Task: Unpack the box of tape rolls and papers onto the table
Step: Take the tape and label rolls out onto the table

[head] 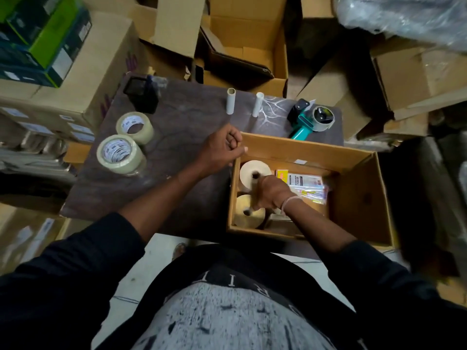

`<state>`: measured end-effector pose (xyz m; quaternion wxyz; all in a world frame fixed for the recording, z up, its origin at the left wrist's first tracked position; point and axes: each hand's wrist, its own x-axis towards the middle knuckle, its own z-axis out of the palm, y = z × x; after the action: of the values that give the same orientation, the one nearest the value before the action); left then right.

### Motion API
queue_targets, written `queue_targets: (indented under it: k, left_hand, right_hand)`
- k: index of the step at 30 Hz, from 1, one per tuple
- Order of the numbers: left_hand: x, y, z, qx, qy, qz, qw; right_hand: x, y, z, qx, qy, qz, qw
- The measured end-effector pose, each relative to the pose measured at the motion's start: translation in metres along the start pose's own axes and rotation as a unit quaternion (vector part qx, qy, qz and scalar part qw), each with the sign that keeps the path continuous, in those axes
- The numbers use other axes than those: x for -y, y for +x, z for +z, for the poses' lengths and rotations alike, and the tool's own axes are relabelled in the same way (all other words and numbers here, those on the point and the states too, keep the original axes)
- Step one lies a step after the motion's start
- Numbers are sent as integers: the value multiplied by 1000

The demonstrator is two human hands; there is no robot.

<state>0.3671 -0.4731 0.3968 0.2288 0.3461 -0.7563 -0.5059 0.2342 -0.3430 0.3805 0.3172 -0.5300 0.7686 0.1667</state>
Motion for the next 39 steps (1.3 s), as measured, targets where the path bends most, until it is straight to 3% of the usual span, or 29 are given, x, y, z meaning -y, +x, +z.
queue_targets:
  k: [6,11,14,17,20,24,29,31,33,36,39]
  left_hand:
    - [4,-1,5,-16,10,6,1000]
    - [-13,3,10,-25,194,139,971]
    - [-26,11,20,21,245,248,937]
    - [-31,24,28,134,308,225,915]
    - [-43,30,35,265,457,131,839]
    - [-47,32,71,375,547,53,747]
    - [-34,21,119,365,702,89,605]
    - [-27,16,131,355,741,86,564]
    - [-17,13,137,334,752,93,561]
    - [-15,9,131,306,737,104,593]
    - [-24,4,125,329,703,94,624]
  right_hand:
    - [8,-9,15,-37,25,16,999]
    - [14,-12,18,-78,31,26,996]
    - [2,-20,8,-83,36,16,996]
    - [-21,-33,-3,-95,62,-15,993]
    - [-50,-45,-13,-130,99,-30,986]
    - [-84,-63,-37,-152,93,-40,983]
    - [-101,-67,-59,-135,39,2,990]
    - [-105,-66,-62,-121,35,16,992]
    - [-111,-67,-65,-103,50,27,993]
    - [-121,-67,-67,-94,67,38,993]
    - [-125,-69,-69,-98,58,42,993]
